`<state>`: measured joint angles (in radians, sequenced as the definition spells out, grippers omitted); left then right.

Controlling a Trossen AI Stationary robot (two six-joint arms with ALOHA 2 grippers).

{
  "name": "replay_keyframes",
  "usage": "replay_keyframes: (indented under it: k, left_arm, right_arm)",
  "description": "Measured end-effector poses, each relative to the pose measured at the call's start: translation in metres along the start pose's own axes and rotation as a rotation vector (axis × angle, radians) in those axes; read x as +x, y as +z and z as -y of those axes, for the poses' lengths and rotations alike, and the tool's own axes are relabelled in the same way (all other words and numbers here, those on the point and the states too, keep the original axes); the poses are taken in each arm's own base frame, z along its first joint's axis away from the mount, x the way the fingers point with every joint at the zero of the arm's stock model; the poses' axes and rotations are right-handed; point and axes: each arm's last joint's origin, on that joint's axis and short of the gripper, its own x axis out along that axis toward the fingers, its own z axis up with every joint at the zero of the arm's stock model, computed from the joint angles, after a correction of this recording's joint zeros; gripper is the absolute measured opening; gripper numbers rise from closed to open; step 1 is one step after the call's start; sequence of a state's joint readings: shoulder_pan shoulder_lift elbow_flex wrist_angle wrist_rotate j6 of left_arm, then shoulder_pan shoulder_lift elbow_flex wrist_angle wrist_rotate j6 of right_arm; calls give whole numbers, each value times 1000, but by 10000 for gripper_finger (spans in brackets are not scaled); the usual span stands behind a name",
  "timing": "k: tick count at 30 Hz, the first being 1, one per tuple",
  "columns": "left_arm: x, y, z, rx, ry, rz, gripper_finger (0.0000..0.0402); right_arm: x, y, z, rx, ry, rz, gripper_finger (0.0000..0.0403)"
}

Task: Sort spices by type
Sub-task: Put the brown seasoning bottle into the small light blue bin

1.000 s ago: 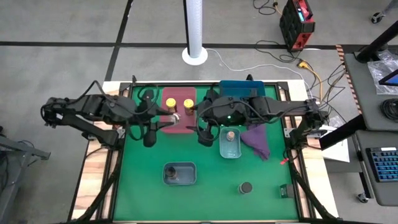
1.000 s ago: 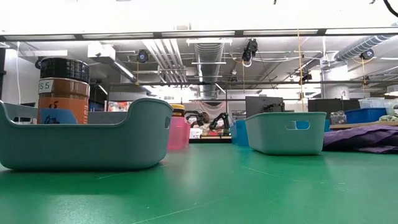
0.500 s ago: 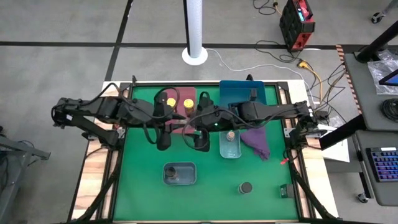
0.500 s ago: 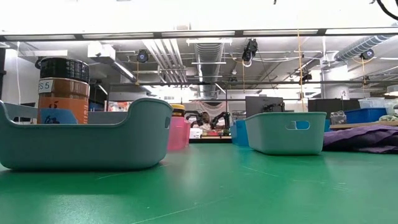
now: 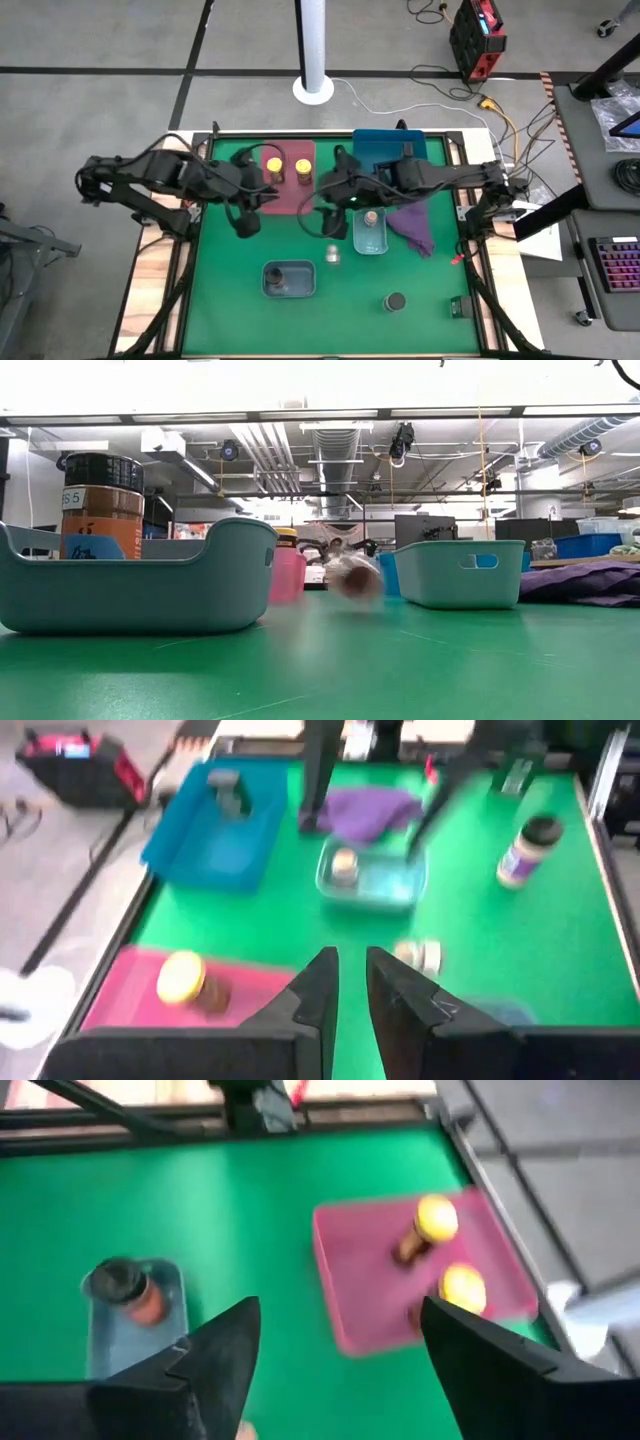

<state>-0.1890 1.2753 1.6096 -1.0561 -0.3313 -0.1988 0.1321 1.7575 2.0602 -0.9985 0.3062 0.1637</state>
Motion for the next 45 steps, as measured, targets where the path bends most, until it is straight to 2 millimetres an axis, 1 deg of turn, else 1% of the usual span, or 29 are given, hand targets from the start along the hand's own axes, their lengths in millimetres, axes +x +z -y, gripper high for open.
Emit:
replay_keyframes:
  k: [2, 5, 7, 9, 12, 14, 17, 20, 22, 25, 28, 30, 32, 34, 36, 38, 39, 42, 45]
  left_arm:
    - [-9, -8, -4, -13, 7, -50, 38]
    - [-19, -14, -8, -39, 12, -68, 38]
    - [-25, -15, -10, -52, 8, -50, 38]
    - [-28, -15, -12, -59, 9, -34, 38]
    - [-28, -15, -12, -61, 30, -24, 38]
    - [-29, -15, -13, -61, 33, -23, 38]
    - [-27, -14, -12, -60, 37, -25, 38]
    - [-24, -14, -11, -55, 39, -33, 38]
    - [-23, -14, -11, -52, 40, -36, 38]
    - [-23, -14, -10, -49, 40, -39, 38]
    - [-23, -14, -10, -45, 41, -41, 38]
    - [-23, -15, -11, -35, 43, -48, 38]
    - [-23, -15, -11, -26, 48, -49, 38]
    - [-23, -15, -11, -19, 58, -49, 38]
    - [-23, -15, -11, -7, 60, -50, 38]
    - [-23, -15, -11, 11, 61, -50, 39]
    - [-23, -15, -11, 17, 61, -50, 39]
    - [-25, -16, -13, 34, 79, -43, 39]
    - [-33, -18, -17, 44, 122, -31, 39]
  right_arm:
    - [-4, -7, 1, 68, 37, -77, 253]
    - [5, -26, -6, 127, 137, -245, 238]
    - [18, -41, -17, 115, 204, -324, 230]
    - [26, -59, -30, 77, 238, -406, 225]
    - [34, -83, -48, 37, 279, -514, 221]
    - [36, -97, -58, 61, 301, -591, 219]
    - [37, -110, -70, 175, 291, -661, 219]
    - [40, -123, -75, 311, 252, -745, 219]
    - [43, -133, -78, 369, 209, -788, 219]
    - [45, -145, -84, 382, 170, -820, 219]
    - [44, -151, -90, 328, 136, -795, 218]
    - [45, -155, -91, 289, 109, -777, 210]
    - [49, -159, -90, 266, 106, -768, 189]
    - [53, -161, -91, 230, 110, -733, 153]
    - [55, -164, -93, 158, 86, -684, 100]
    - [56, -165, -99, 42, 125, -634, 40]
    - [56, -167, -103, -8, 152, -617, 26]
    - [59, -175, -107, -21, 162, -615, 13]
    - [62, -186, -108, 2, 76, -610, 9]
